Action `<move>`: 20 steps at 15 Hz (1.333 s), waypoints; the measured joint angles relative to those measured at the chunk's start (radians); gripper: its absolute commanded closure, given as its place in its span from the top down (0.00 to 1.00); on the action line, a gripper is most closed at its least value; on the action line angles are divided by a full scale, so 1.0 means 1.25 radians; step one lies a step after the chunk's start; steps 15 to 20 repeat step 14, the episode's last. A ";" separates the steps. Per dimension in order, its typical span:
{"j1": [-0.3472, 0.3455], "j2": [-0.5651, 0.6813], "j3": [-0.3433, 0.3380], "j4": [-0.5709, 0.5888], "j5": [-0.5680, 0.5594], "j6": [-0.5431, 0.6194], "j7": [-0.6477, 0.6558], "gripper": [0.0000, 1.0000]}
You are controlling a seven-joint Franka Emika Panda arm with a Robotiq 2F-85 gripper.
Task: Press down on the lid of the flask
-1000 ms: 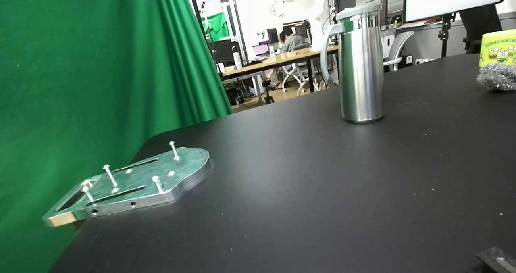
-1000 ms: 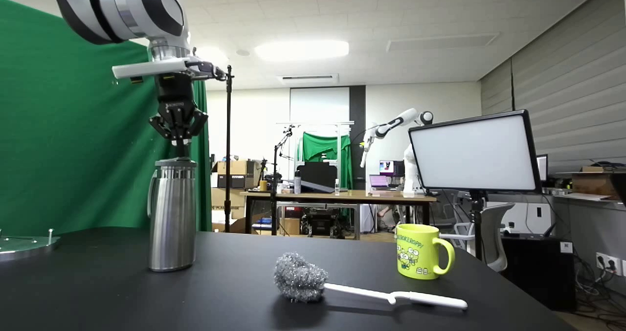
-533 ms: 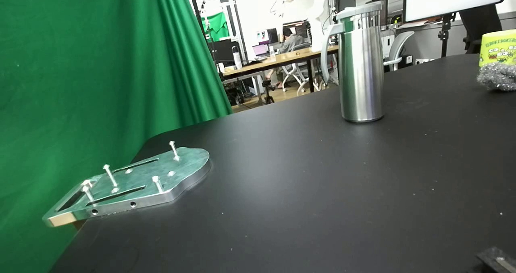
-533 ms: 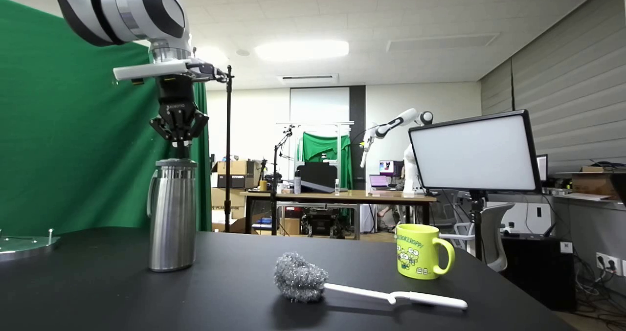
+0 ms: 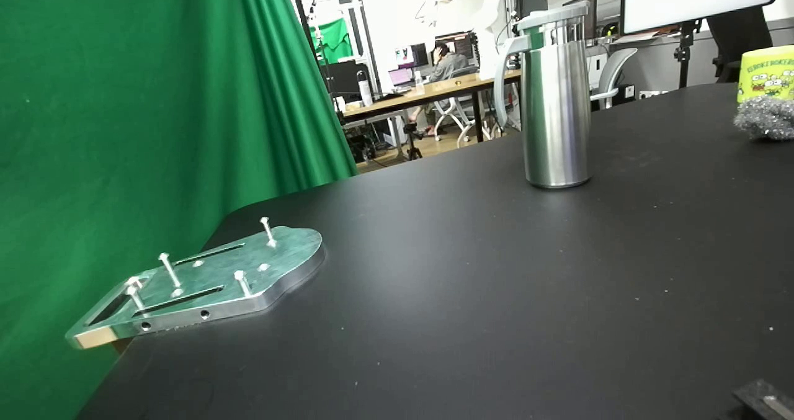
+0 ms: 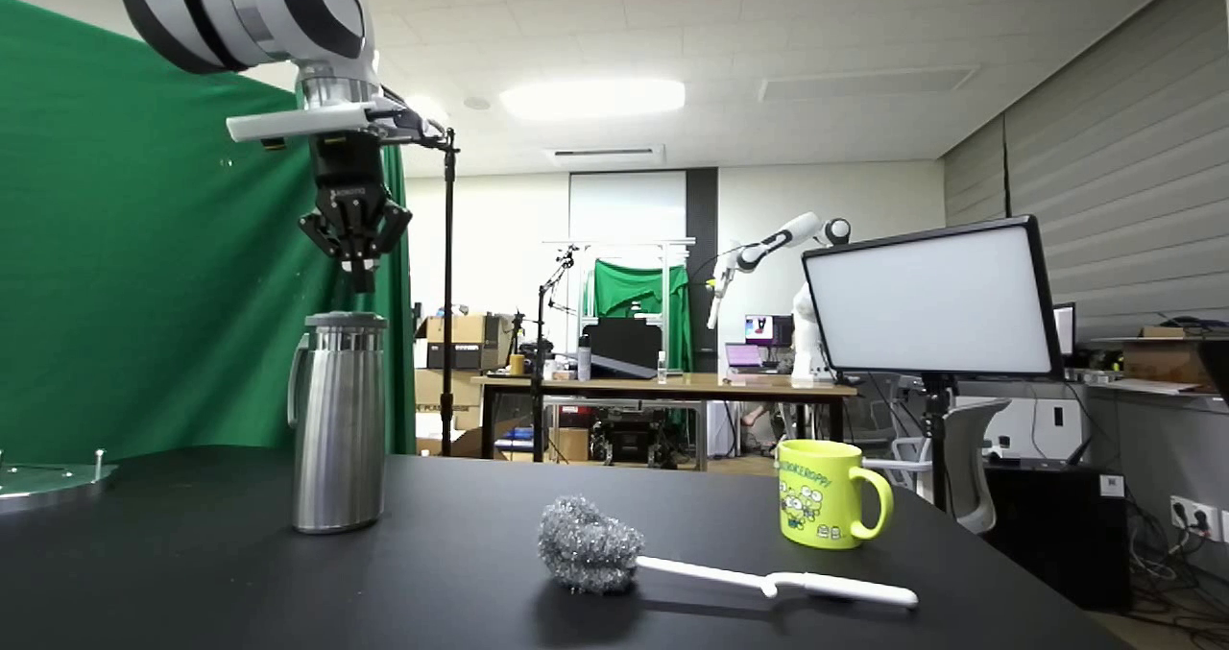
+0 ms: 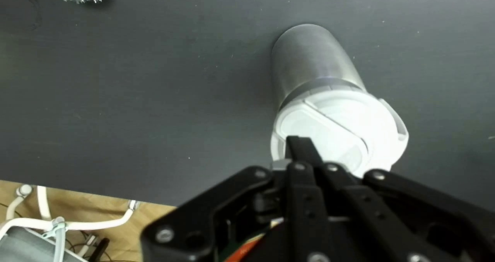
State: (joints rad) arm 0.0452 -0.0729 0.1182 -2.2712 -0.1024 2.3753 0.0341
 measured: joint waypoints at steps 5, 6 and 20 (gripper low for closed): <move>0.000 -0.075 -0.009 0.003 0.005 -0.019 -0.001 0.39; 0.000 -0.090 -0.012 0.000 0.004 -0.027 -0.003 0.47; -0.021 -0.172 -0.042 -0.091 -0.012 -0.051 -0.024 0.68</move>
